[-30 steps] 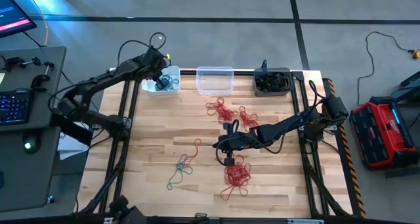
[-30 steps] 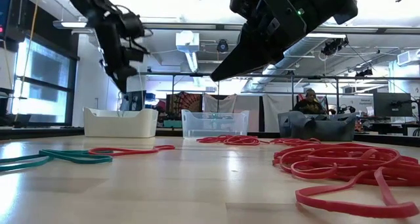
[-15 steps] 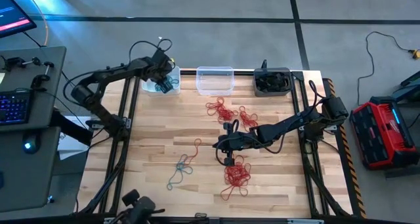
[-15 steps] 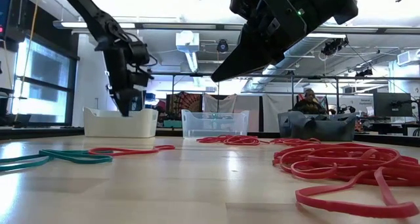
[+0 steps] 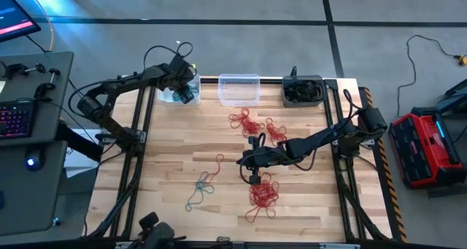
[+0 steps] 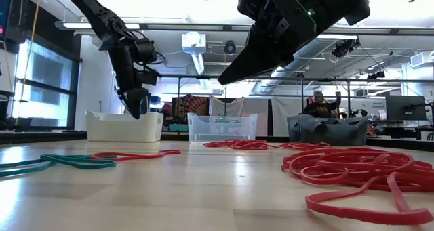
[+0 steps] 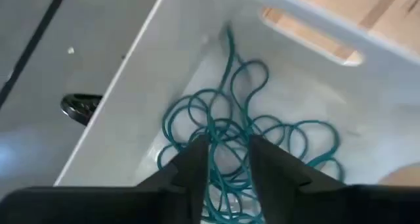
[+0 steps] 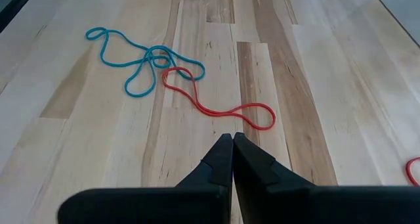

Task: Sort rubber bands into baskets
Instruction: Put the blue rubber band into the white bin

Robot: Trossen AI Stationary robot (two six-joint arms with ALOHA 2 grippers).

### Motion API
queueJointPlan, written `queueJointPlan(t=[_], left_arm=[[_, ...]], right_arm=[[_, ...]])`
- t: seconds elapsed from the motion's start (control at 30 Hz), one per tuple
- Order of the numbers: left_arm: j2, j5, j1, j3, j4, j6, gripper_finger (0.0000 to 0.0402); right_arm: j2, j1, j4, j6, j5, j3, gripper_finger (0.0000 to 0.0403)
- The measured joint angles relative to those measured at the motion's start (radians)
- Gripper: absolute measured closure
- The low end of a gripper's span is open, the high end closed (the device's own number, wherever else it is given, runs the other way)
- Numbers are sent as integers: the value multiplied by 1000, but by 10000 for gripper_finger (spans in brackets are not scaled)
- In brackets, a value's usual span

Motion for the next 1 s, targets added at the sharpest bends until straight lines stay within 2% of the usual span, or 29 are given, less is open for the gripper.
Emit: queueJointPlan(t=[0.17,0.33,0.5,0.63,0.83,1.0], left_arm=[[-58,88,-45,0,-6,-25,256],[-144,195,-156,0,-50,-45,238],[-224,201,-341,-3,-106,-57,237],[-295,194,-498,-55,-81,-112,237],[-384,169,-721,-148,-53,-291,238],[-402,135,-908,-199,-55,-436,238]], right_arm=[[0,0,-2,0,0,0,403],[0,0,-10,0,0,0,403],[0,0,-11,0,0,0,403],[0,0,-11,-3,0,0,403],[0,0,-17,-4,0,0,403],[0,0,-17,-19,0,0,403]])
